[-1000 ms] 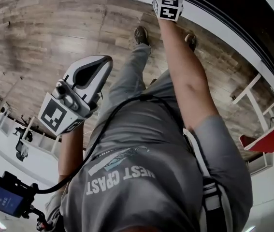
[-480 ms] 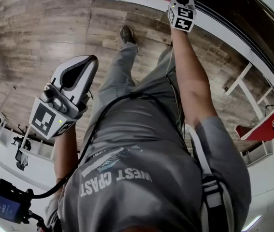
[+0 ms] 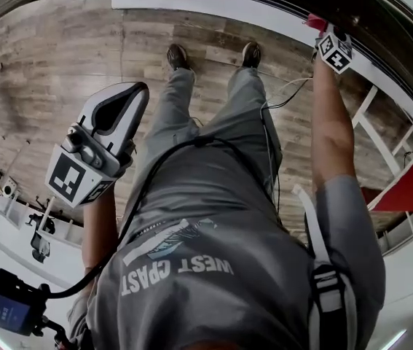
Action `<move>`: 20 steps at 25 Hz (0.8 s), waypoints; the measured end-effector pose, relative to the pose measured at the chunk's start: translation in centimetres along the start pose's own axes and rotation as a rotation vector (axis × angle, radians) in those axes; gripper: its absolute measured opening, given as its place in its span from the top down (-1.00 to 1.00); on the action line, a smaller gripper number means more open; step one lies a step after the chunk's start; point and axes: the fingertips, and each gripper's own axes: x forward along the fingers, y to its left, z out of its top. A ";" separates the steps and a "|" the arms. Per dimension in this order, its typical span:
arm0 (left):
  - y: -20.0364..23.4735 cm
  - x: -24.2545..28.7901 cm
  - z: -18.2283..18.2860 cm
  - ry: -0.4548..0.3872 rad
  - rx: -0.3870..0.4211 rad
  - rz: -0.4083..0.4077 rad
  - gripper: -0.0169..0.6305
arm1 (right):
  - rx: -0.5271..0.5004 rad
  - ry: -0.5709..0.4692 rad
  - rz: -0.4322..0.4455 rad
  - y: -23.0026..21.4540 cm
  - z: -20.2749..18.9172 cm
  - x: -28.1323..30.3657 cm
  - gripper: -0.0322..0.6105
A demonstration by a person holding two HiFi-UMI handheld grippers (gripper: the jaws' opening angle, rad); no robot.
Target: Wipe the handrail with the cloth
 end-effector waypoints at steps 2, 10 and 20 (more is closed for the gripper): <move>-3.5 2.7 1.0 -0.013 0.027 -0.023 0.94 | 0.065 0.057 -0.035 -5.4 -0.6 -0.4 0.75; -16.6 8.5 7.4 -0.074 0.108 -0.131 0.94 | 0.075 0.099 0.119 -13.8 -2.0 -15.2 0.75; -26.1 3.8 16.8 -0.282 0.326 -0.238 0.94 | 0.162 -0.321 0.400 -5.6 15.6 -39.6 0.75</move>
